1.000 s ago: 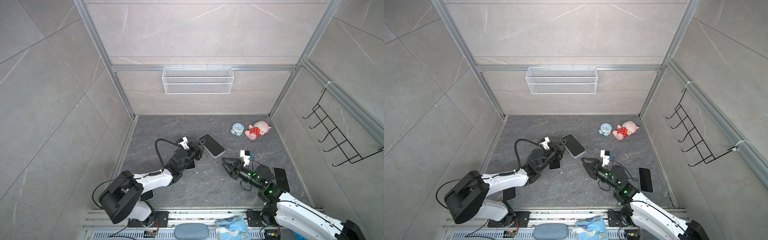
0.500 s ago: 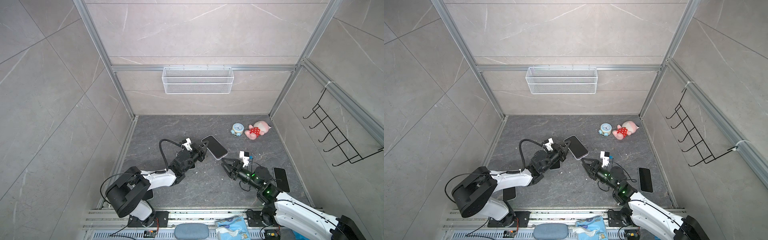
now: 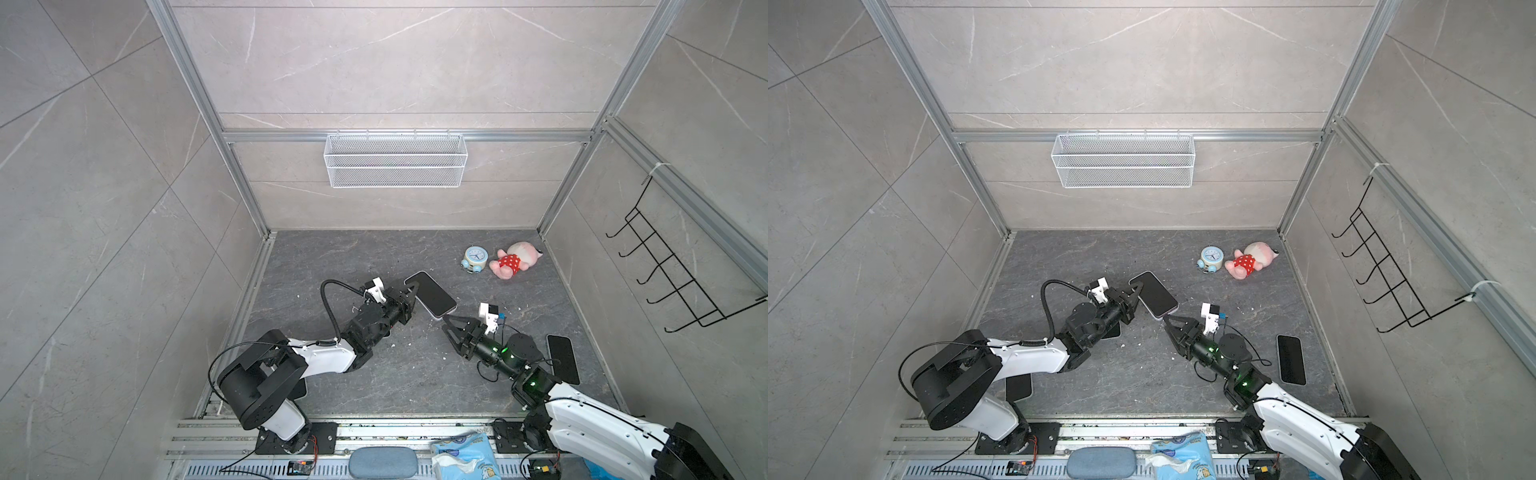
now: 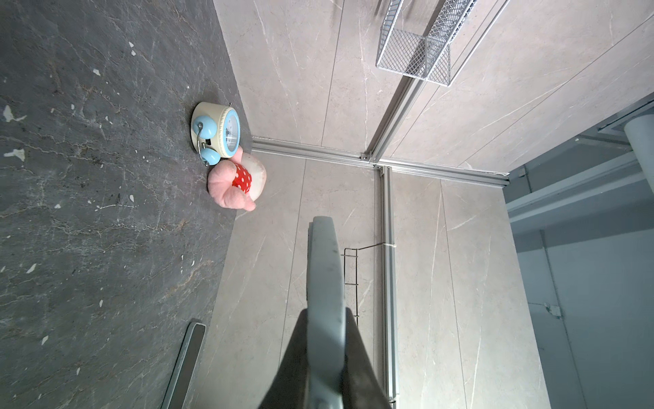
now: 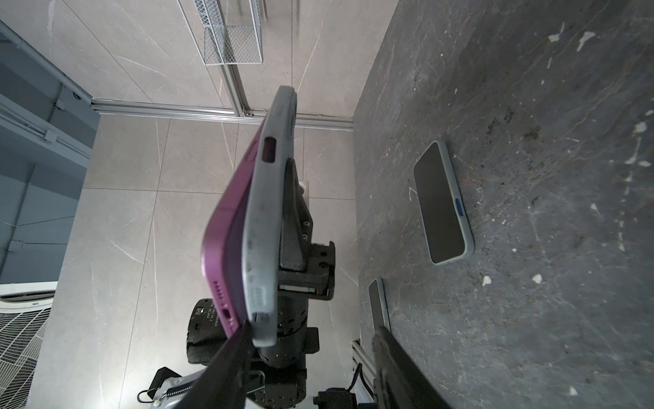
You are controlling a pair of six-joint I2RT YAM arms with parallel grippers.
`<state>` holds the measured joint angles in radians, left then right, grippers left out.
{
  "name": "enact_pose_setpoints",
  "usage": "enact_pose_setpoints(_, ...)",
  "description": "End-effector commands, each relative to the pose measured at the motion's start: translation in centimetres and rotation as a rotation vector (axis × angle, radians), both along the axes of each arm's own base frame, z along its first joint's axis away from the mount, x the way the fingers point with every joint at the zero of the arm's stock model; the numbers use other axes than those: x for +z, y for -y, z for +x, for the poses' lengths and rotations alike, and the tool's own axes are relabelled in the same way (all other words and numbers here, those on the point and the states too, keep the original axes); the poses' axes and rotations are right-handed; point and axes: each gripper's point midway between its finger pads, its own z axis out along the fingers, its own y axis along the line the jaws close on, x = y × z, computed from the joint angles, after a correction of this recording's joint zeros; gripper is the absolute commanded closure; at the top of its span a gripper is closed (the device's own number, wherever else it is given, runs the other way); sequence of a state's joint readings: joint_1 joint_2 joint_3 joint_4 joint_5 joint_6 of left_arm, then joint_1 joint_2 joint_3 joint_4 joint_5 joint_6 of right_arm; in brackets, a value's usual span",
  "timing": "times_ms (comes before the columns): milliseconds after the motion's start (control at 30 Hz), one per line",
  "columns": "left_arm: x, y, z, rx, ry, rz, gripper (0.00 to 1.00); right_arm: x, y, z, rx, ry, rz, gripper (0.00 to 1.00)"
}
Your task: Take the phone out of the phone case
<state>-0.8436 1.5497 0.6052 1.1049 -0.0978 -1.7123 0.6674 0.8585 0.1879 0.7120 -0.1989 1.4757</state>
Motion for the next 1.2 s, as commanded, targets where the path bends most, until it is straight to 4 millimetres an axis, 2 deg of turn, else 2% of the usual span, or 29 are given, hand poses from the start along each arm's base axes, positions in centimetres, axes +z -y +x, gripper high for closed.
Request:
enact_pose_setpoints(0,5.5,0.5,-0.8,-0.027,0.115,-0.152,1.0,-0.6,0.2,0.2,-0.021,-0.013,0.011,0.44)
enact_pose_setpoints(200,4.8,1.0,-1.1,-0.041,0.111,-0.135,1.0,0.0,0.1,0.7,-0.032,-0.004,0.018,0.45)
enact_pose_setpoints(333,3.8,1.3,-1.5,-0.054,0.1,-0.118,1.0,0.0,0.5,1.1,-0.056,-0.006,0.025,0.49)
enact_pose_setpoints(433,3.0,1.3,-1.6,-0.055,0.088,-0.108,1.0,0.1,0.9,1.2,-0.068,-0.003,0.04,0.58)
enact_pose_setpoints(567,2.0,1.5,-1.6,-0.06,0.074,-0.091,1.0,0.0,1.3,1.1,-0.084,-0.005,0.041,0.83)
enact_pose_setpoints(667,1.2,1.5,-1.6,-0.059,0.063,-0.077,1.0,-0.2,1.5,0.9,-0.086,-0.006,0.044,0.95)
enact_pose_setpoints(733,0.7,1.5,-1.6,-0.057,0.059,-0.066,1.0,-0.2,1.7,0.8,-0.088,-0.002,0.044,1.0)
enact_pose_setpoints(833,-0.3,1.2,-1.7,-0.049,0.058,-0.034,1.0,-0.2,1.9,0.4,-0.088,0.004,0.043,1.0)
enact_pose_setpoints(867,-0.7,1.1,-1.8,-0.045,0.059,-0.017,0.97,-0.3,2.1,0.3,-0.09,0.003,0.041,1.0)
enact_pose_setpoints(900,-1.2,1.0,-1.8,-0.042,0.048,-0.004,0.83,-0.4,2.2,0.2,-0.092,0.002,0.04,1.0)
enact_pose_setpoints(933,-1.8,1.0,-1.8,-0.042,0.038,0.007,0.75,-0.6,2.3,0.2,-0.095,-0.001,0.036,1.0)
enact_pose_setpoints(1067,-3.2,1.4,-1.8,-0.055,0.045,0.059,0.49,-1.1,2.6,-0.1,-0.103,-0.012,0.033,1.0)
enact_pose_setpoints(1167,-4.2,1.7,-1.9,-0.063,0.033,0.087,0.36,-1.1,2.7,-0.1,-0.102,-0.014,0.03,1.0)
